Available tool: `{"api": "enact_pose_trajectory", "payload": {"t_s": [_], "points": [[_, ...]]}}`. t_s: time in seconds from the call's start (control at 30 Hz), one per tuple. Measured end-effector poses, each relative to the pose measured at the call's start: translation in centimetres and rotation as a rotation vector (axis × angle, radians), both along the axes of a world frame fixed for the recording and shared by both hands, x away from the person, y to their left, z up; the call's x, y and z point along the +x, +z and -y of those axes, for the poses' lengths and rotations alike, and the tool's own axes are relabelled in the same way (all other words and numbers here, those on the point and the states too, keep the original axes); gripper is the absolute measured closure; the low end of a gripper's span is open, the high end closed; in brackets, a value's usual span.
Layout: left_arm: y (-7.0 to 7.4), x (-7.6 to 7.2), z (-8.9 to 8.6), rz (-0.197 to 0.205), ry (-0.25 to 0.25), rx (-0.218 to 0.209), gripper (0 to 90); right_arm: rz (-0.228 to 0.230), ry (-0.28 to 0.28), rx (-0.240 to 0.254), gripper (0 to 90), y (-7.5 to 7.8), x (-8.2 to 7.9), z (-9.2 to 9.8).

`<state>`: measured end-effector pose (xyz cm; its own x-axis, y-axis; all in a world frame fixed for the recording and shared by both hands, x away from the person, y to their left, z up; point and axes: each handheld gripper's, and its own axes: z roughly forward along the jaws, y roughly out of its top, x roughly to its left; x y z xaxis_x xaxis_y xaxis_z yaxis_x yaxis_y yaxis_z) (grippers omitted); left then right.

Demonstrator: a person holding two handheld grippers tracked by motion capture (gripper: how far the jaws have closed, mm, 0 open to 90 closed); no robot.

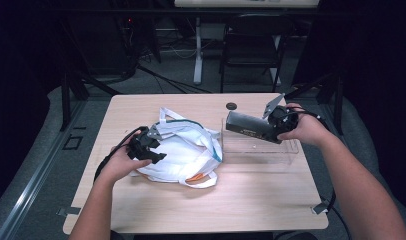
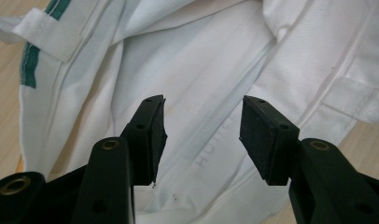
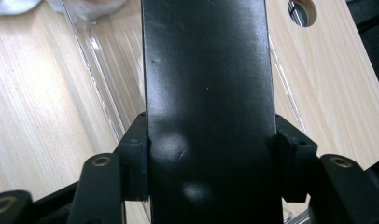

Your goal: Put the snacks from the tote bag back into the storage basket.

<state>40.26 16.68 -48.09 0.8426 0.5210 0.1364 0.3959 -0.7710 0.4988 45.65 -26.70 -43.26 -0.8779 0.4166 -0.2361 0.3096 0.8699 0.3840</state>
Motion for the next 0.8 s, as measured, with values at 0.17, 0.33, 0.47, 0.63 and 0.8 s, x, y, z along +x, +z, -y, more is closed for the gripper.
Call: {"api": "enact_pose_trajectory", "payload": {"t_s": [0.17,0.33,0.47,0.63,0.8], "points": [[-0.3,-0.2,0.1,-0.004,0.001,0.01,49.0,-0.002,-0.012,-0.001,41.7,-0.7,0.2,0.3],[-0.3,-0.3,0.1,0.007,0.017,0.009,48.6,-0.012,-0.016,-0.004,41.7,-1.7,0.4,0.5],[-0.4,-0.5,0.0,0.016,0.019,0.011,48.2,-0.015,-0.017,-0.02,41.7,-2.5,0.6,0.4],[-0.2,-1.0,-0.5,0.019,0.026,0.004,48.0,-0.025,-0.018,-0.024,41.7,-3.5,1.2,0.0],[0.0,-1.5,-0.8,0.034,0.043,0.001,48.0,-0.028,-0.011,-0.042,41.7,-4.3,1.6,-0.6]]}}
